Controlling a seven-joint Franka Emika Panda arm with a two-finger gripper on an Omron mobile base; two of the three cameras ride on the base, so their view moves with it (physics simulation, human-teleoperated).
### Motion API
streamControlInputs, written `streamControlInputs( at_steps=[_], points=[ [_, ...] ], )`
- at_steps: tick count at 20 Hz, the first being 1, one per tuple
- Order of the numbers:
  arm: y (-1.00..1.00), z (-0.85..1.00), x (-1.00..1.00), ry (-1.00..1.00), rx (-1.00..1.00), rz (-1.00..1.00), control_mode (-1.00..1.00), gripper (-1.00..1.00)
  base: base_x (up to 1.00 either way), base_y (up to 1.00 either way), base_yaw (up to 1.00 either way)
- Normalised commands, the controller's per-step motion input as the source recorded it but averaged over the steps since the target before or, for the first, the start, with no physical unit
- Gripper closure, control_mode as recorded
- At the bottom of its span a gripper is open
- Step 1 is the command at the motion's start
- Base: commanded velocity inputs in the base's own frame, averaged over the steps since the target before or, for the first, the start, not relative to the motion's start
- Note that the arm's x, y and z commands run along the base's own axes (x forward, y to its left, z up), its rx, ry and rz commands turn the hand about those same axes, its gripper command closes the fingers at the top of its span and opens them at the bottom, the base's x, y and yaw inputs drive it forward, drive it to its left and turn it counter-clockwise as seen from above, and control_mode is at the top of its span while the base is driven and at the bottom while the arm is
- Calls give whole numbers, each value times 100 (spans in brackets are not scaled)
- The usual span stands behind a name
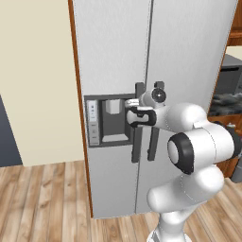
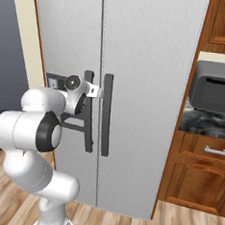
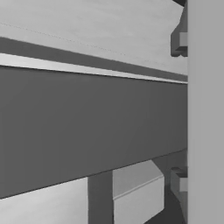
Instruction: Retrieve the steak from the fridge and place it on the saucepan with marinade on the stove.
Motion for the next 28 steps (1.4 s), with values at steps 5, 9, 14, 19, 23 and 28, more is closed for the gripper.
streamControlInputs(
  at_steps=[5,9,14,19,23,28],
  points=[
    [0,-14,37,0,0,0,-100,-100,0,0,0],
    [0,-15,37,0,0,0,-100,-100,0,0,0],
    [0,-15,38,0,0,0,-100,100,0,0,0],
    [0,-2,12,0,0,0,-100,100,0,0,0],
    [0,0,0,0,0,0,-100,100,0,0,0],
    [0,0,-1,2,0,0,-100,100,0,0,0]
  ],
)
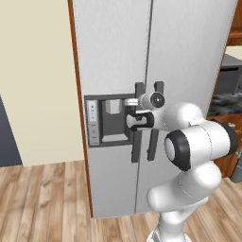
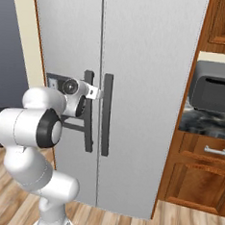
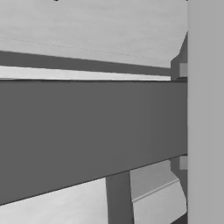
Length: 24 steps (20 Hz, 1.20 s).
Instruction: Retrieve the steak from the fridge and place it on the saucepan with marinade on the stove.
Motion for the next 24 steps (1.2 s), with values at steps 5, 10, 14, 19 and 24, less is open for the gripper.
streamControlInputs(
  at_steps=[5,10,14,19,24],
  points=[
    [0,0,-25,2,0,0,-100,100,0,0,0],
    [0,0,-36,0,0,0,-100,100,0,0,0],
    [6,0,-30,2,0,0,-100,100,0,0,0],
    [7,0,-23,5,0,0,-100,100,0,0,0],
    [11,0,-15,7,1,0,-100,100,0,0,0]
  ],
)
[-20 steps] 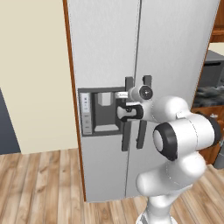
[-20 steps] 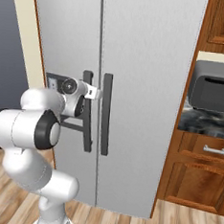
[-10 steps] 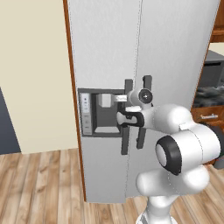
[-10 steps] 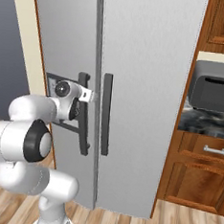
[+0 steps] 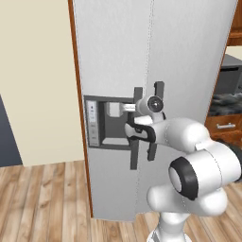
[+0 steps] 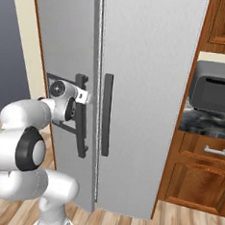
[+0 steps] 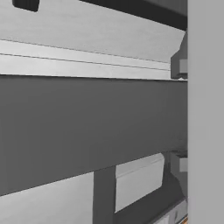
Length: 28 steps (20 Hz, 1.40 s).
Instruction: Retrieve the steak from the fridge and place it on the saucepan with marinade on the stove.
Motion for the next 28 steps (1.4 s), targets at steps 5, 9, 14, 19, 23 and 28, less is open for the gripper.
streamControlInputs(
  at_steps=[5,9,14,19,23,28],
  points=[
    [22,0,-18,10,2,0,-100,100,0,0,0],
    [32,0,-25,12,2,0,-100,100,0,0,0],
    [38,0,-32,10,0,0,-100,100,0,0,0],
    [42,0,-33,4,0,0,-100,100,0,0,0],
    [44,0,-25,1,0,0,-100,100,0,0,0],
    [43,0,-21,2,0,0,-100,100,0,0,0]
  ],
)
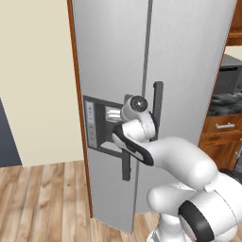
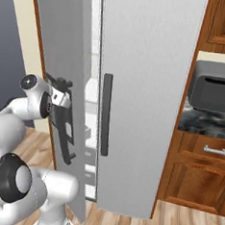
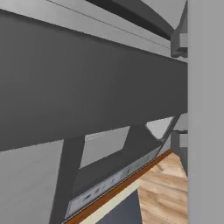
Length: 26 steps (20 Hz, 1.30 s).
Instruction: Retrieve the steak from the fridge and place it on the saucepan with marinade on the stove.
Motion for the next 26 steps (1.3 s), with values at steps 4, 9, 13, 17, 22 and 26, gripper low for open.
streamControlInputs(
  at_steps=[4,9,13,17,22,26],
  points=[
    [45,0,-22,7,0,0,-100,100,0,0,0],
    [49,0,-24,11,0,0,-100,100,0,0,0],
    [52,-1,-20,11,0,0,-100,100,0,0,0],
    [53,-11,-9,6,0,0,-100,100,0,0,0],
    [46,-25,-6,0,0,0,-100,100,0,0,0],
    [39,-25,-16,-4,0,0,-100,100,0,0,0]
  ],
)
